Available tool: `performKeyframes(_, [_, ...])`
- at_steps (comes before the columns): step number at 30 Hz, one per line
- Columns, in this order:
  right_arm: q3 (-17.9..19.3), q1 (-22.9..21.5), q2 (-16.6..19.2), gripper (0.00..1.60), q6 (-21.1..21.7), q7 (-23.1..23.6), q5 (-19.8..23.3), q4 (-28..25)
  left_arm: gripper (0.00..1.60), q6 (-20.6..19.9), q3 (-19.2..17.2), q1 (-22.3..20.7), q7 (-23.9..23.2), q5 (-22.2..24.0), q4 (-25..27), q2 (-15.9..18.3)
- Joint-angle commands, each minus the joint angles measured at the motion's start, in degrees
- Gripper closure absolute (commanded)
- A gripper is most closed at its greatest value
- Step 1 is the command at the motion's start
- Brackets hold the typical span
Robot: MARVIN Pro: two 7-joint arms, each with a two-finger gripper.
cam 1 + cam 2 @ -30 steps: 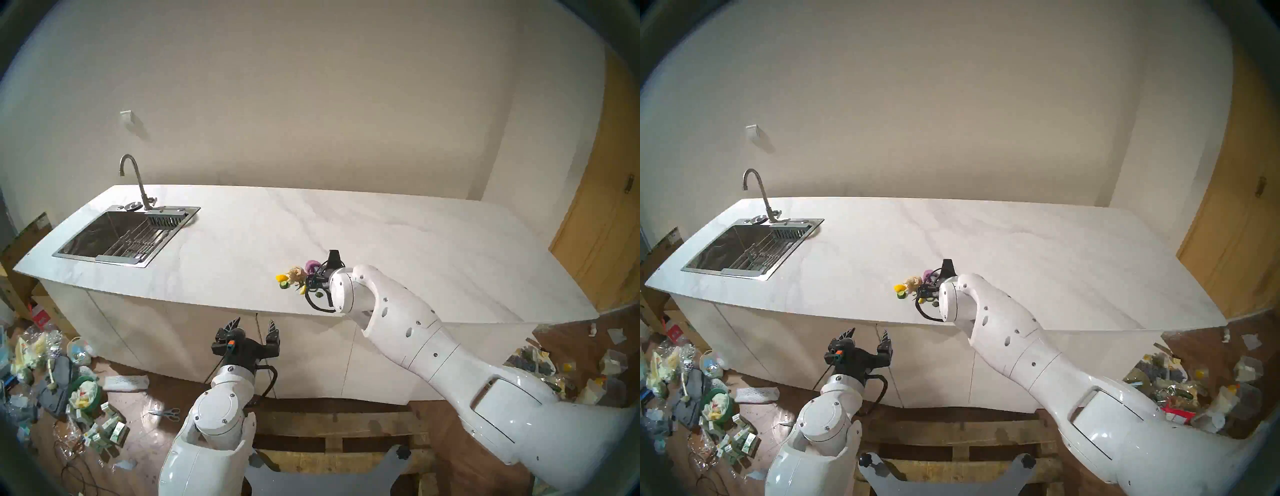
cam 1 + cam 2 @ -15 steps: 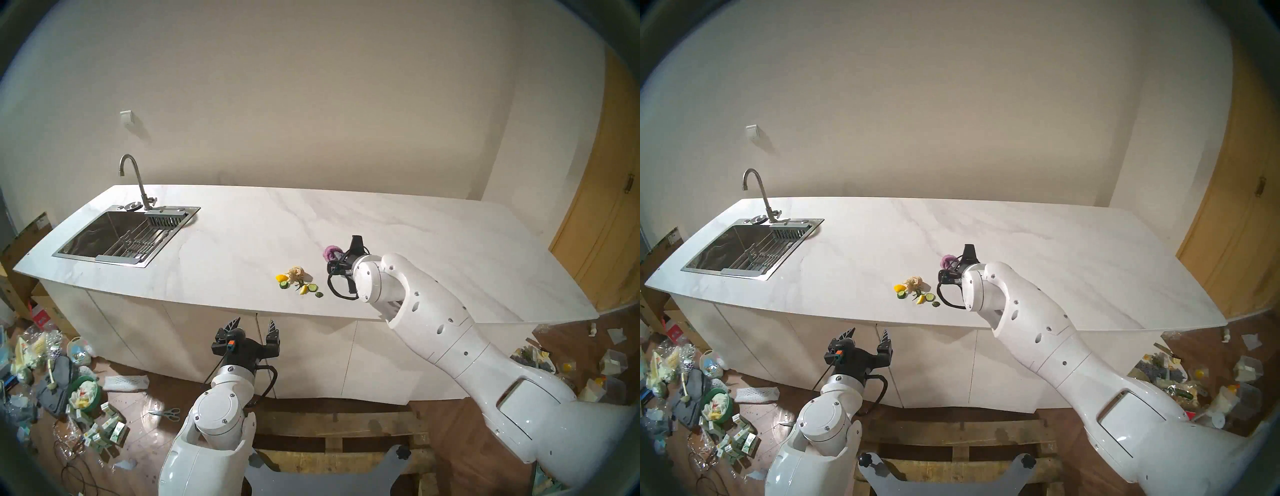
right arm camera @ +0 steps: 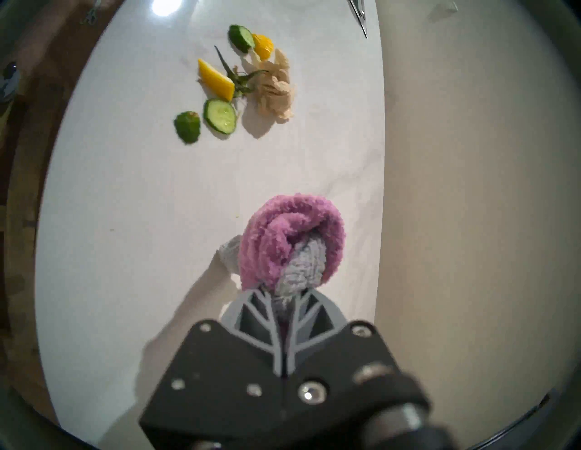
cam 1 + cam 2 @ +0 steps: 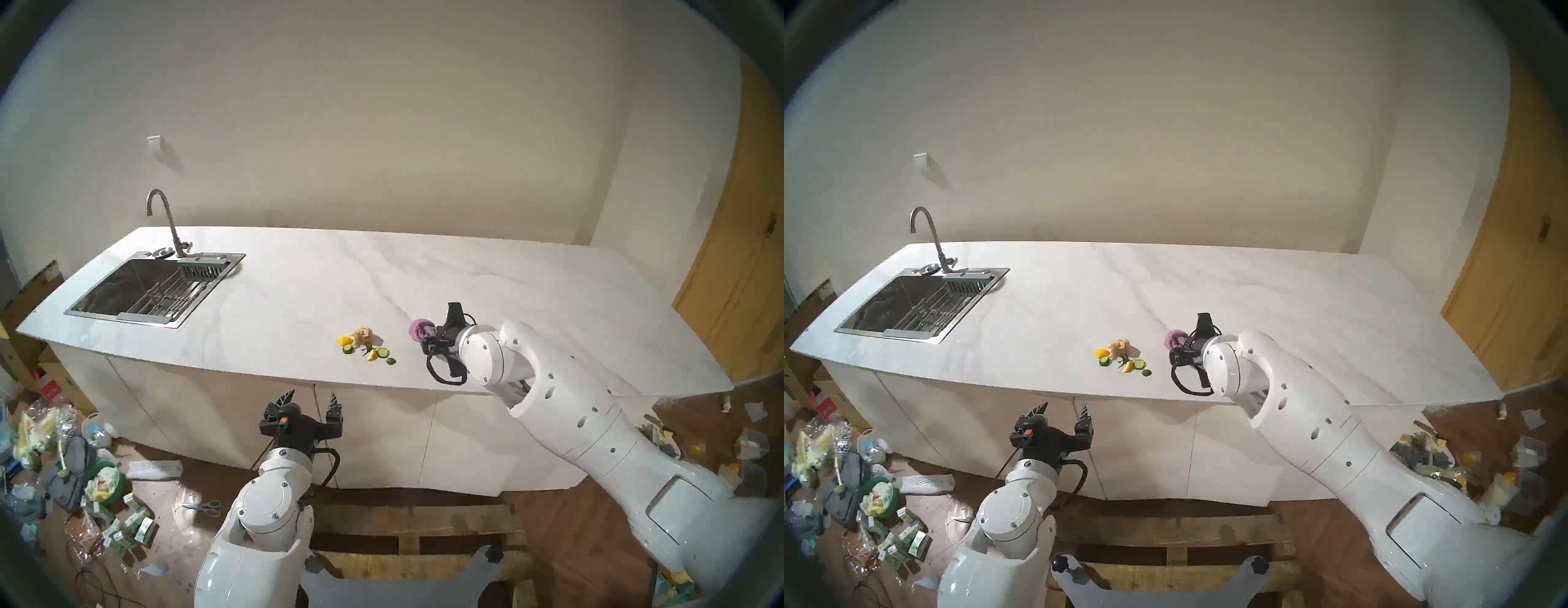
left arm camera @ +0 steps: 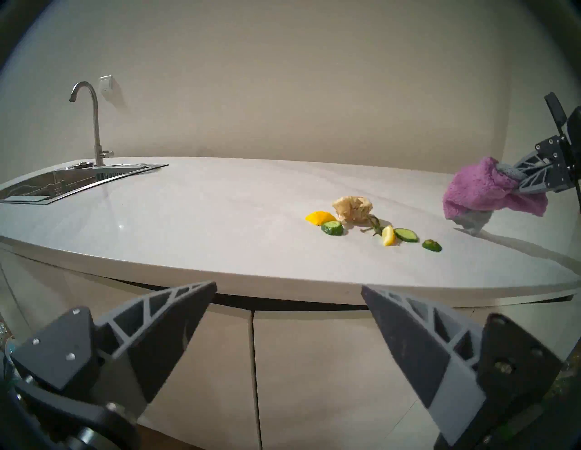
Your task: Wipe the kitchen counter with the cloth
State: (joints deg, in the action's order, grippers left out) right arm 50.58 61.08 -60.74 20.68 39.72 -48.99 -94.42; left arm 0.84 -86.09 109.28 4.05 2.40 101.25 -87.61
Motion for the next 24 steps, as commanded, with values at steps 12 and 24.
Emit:
performKeyframes(12, [2.62, 5.36, 8.73, 1.6, -5.73, 5.98, 6.83, -14.33, 0.0, 0.44, 0.13, -0.41, -0.09, 0.02, 1.56, -0.02])
performKeyframes(24, [3.45, 9.58, 8.77, 1.6, -1.03, -0.95, 2.9, -20.03, 0.0, 0.33, 0.13, -0.14, -0.15, 0.09, 2.02, 0.04])
